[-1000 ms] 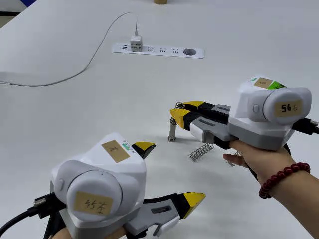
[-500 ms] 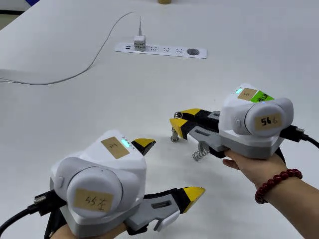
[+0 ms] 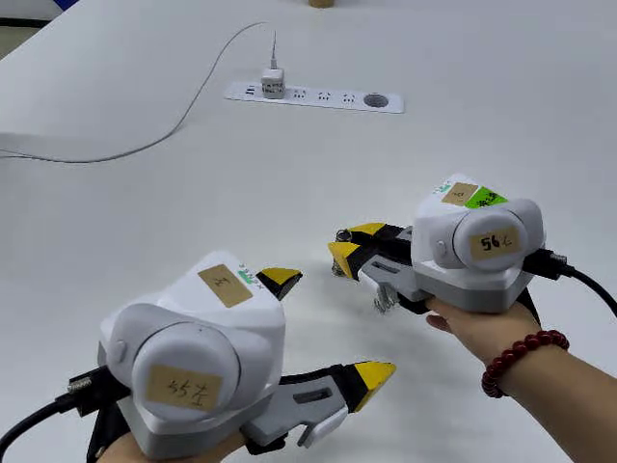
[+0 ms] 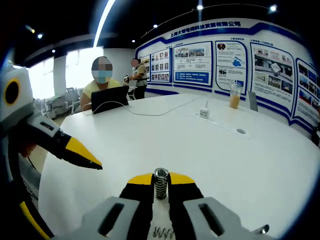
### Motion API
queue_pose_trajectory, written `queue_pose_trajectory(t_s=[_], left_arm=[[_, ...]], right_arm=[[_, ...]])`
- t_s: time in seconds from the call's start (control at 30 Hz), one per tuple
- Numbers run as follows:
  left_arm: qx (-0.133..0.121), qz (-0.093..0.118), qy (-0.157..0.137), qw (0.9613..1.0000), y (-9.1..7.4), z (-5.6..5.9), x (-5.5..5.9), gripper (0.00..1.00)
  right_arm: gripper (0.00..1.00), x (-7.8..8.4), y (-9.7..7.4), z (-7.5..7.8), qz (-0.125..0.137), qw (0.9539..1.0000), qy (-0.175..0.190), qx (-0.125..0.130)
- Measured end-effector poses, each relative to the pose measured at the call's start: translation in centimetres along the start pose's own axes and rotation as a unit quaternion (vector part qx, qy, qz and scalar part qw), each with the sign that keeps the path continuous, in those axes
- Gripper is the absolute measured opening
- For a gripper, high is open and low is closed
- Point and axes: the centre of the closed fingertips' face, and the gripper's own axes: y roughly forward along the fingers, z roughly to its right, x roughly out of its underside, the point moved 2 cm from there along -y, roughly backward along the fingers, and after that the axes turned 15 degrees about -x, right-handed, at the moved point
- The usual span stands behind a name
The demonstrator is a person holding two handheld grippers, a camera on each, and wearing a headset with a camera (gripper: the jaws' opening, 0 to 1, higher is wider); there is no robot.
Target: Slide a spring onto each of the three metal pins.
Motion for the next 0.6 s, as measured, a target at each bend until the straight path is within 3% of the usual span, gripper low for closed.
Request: queue_pose_trajectory(t_s=[0.43, 0.6], left_arm=[[-0.003, -0.001, 0.002, 1.0000, -0.05, -0.15, 0.05, 0.68], [-0.004, -0.001, 0.003, 1.0000, -0.08, -0.20, 0.04, 0.68]], right_arm=[[0.12, 0.51, 0.12, -0.08, -0.010, 0.9999, 0.004, 0.000], [0.18, -0.33, -0.33, -0.55, -0.005, 1.0000, 0.002, -0.003]])
